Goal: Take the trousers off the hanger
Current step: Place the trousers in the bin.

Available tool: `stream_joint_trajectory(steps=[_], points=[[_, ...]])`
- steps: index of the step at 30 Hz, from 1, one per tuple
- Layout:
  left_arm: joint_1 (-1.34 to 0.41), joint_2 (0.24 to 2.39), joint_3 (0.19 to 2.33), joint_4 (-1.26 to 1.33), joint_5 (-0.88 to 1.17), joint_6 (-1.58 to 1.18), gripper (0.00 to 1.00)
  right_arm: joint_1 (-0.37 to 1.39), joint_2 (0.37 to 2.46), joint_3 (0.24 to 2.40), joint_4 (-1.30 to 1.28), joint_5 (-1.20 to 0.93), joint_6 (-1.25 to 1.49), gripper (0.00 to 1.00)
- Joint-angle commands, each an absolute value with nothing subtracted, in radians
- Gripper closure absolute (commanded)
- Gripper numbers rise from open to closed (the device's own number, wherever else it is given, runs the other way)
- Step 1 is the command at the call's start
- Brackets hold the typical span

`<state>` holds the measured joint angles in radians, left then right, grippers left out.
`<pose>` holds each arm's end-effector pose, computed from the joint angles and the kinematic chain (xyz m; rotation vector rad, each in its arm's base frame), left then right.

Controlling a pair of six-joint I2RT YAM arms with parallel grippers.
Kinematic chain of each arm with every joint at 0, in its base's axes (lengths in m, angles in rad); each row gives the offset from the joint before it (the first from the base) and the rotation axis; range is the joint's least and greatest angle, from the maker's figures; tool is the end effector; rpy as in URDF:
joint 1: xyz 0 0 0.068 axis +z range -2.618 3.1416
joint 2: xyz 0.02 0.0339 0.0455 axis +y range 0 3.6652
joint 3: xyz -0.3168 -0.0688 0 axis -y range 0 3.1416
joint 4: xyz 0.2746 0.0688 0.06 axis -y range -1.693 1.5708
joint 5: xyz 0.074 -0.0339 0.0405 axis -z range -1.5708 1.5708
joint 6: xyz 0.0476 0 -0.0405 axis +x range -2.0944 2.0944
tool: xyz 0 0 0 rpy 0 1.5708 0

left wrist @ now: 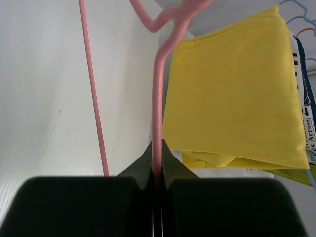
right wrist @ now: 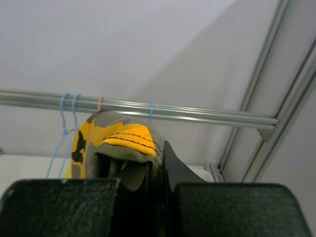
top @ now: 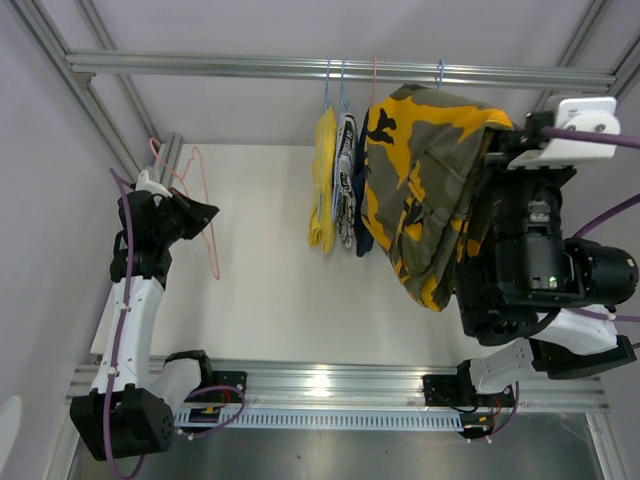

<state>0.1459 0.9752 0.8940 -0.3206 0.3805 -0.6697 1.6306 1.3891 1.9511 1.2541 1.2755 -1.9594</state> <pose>0.2297 0.0159 0.3671 -0.5581 1.9330 -0.7131 0.0370 0.1443 0.7074 -0.0763 1.2833 -0.1259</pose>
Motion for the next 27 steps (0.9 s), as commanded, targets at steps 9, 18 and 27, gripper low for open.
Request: stream_joint_trajectory(steps=[9,18,27], points=[[0.132,0.983,0.945,-0.296,0.399,-0.634,0.99,1.237,1.143,2.008,0.405,1.238,-1.311,1.00],[0.124,0.982,0.948,-0.298,0.403,-0.630,0.99,1.123,1.019,1.979,0.029,1.253,-0.977,1.00],[0.092,0.974,0.956,-0.316,0.371,-0.612,0.99,1.120,0.841,1.654,-0.143,1.295,-0.714,1.00]])
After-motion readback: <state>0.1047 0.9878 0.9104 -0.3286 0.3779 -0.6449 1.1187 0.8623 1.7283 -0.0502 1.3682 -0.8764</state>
